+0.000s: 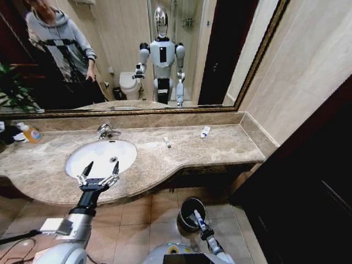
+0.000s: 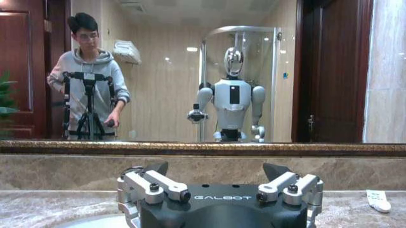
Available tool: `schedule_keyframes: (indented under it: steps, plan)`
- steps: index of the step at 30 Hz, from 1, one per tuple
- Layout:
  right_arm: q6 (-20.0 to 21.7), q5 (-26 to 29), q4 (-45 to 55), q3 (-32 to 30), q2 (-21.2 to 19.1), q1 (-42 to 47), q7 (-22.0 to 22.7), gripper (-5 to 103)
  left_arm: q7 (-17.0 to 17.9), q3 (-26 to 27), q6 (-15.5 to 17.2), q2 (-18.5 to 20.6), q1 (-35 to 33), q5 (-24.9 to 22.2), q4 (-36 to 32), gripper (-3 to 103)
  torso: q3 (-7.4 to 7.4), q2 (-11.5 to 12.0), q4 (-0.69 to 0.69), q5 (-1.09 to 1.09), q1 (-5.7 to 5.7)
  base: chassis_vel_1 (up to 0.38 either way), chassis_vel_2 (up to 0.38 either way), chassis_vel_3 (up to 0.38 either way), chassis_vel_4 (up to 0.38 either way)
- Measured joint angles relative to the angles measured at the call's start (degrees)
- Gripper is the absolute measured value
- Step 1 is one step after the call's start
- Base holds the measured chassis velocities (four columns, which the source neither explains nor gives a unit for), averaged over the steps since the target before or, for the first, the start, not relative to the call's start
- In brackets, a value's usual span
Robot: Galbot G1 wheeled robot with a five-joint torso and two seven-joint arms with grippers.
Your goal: Pick up the trash from the sink and place it in the trash bin.
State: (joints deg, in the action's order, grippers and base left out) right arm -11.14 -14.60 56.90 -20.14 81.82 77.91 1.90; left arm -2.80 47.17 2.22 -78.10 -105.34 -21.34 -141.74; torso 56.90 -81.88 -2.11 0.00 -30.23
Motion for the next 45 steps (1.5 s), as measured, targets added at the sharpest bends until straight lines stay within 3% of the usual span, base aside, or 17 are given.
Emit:
schedule_keyframes:
  steps: [17, 20, 22, 29, 30, 32, 34, 37, 42, 45]
  plan:
    - [0.0, -1.1, -2.5, 0.7, 0.4, -2.6, 0.0, 27, 0.0, 0.0, 0.0, 0.0, 0.0, 0.0, 0.0, 100, 0.0, 0.0, 0.0, -0.01, 0.0, 0.0, 0.0, 0.0, 0.0]
    - [-0.1, -1.3, -2.8, 0.6, 0.6, -2.8, 0.1, 41, 0.0, 0.0, 0.0, 0.0, 0.0, 0.0, 0.0, 100, 0.0, 0.0, 0.0, 0.0, 0.01, 0.0, 0.0, 0.0, 0.0]
    - [-0.1, -1.3, -2.8, 0.6, 0.6, -2.8, 0.2, 41, 0.0, 0.0, 0.0, 0.0, 0.0, 0.0, 0.0, 100, 0.0, 0.0, 0.0, 0.0, 0.0, 0.0, 0.0, 0.0, 0.0]
    - [-0.5, -1.7, -2.3, 0.5, 0.8, -2.0, 0.7, 73, 0.0, 0.0, 0.0, 0.0, 0.0, 0.0, 0.0, 100, 0.0, 0.0, 0.0, 0.0, 0.01, 0.0, 0.0, 0.0, 0.0]
    - [-0.5, -1.7, -2.3, 0.5, 0.8, -2.0, 0.7, 73, 0.0, 0.0, 0.0, 0.0, 0.0, 0.0, 0.0, 100, 0.0, 0.0, 0.0, 0.0, 0.01, 0.0, 0.0, 0.0, 0.0]
    - [-0.5, -1.7, -1.7, 0.6, 0.8, -1.5, 0.8, 84, 0.0, 0.0, 0.0, 0.0, 0.0, 0.0, 0.0, 100, 0.0, 0.0, 0.0, 0.0, 0.0, 0.0, 0.0, 0.0, 0.0]
    - [-0.5, -1.7, -1.6, 0.6, 0.8, -1.3, 0.9, 84, 0.0, 0.0, 0.0, 0.0, 0.0, 0.0, 0.0, 100, 0.0, 0.0, 0.0, 0.0, 0.01, 0.0, 0.0, 0.0, 0.0]
    - [-0.5, -1.7, -1.1, 0.6, 0.8, -0.7, 1.1, 98, 0.0, 0.0, 0.0, 0.0, 0.0, 0.0, 0.0, 100, 0.0, 0.0, 0.0, 0.0, 0.01, 0.0, 0.0, 0.0, 0.0]
    - [-0.6, -1.1, 0.2, 0.5, 0.7, 0.0, 1.3, 100, 0.0, 0.0, 0.0, 0.0, 0.0, 0.0, 0.0, 100, 0.0, 0.0, 0.0, 0.0, 0.0, 0.0, 0.0, 0.0, 0.0]
    - [-1.6, 1.1, 8.1, 0.5, -0.9, 3.5, 3.2, 100, 0.0, 0.0, 0.0, 0.0, 0.0, 0.0, 0.0, 100, 0.0, 0.0, 0.0, 0.01, 0.01, 0.0, 0.0, 0.0, 0.0]
